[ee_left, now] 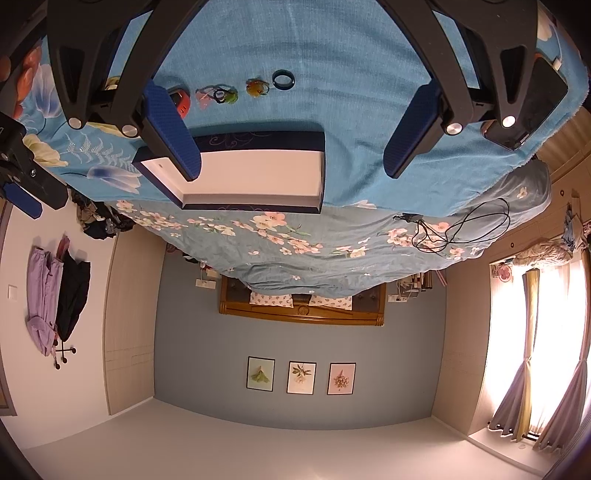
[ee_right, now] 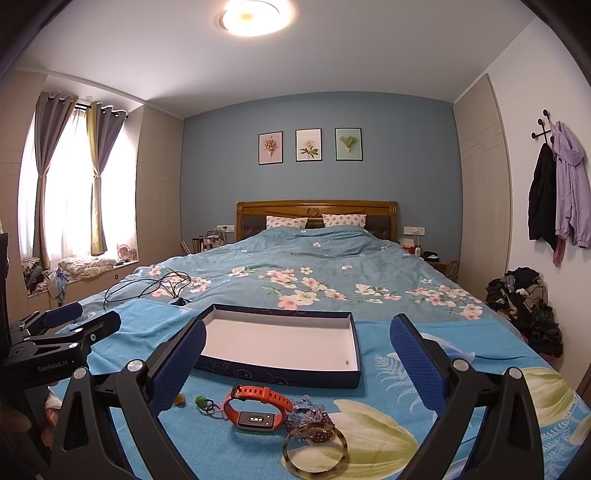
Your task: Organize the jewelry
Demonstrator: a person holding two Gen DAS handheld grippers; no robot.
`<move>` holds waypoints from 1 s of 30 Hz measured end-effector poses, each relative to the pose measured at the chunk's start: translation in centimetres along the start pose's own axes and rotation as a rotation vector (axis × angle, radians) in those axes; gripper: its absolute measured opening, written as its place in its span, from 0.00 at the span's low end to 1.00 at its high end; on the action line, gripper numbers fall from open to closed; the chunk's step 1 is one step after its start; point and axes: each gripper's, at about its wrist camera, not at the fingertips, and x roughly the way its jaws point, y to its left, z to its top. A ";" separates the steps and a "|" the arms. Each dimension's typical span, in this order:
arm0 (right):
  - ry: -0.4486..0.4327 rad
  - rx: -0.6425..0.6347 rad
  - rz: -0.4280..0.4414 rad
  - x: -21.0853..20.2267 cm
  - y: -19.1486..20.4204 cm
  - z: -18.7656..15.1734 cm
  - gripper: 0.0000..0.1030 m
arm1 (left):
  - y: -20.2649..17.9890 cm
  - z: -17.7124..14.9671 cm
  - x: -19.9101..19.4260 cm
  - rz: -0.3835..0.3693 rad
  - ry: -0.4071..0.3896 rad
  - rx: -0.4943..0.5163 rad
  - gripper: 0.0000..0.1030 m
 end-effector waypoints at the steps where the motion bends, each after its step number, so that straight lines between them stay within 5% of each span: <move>1: 0.000 0.000 0.000 0.0 0.0 0.0 0.94 | 0.0 -0.1 0.0 0.000 -0.001 0.001 0.94; 30: 0.005 0.008 0.009 -0.3 -0.1 0.1 0.94 | -0.1 -0.1 -0.2 0.003 -0.011 0.011 0.94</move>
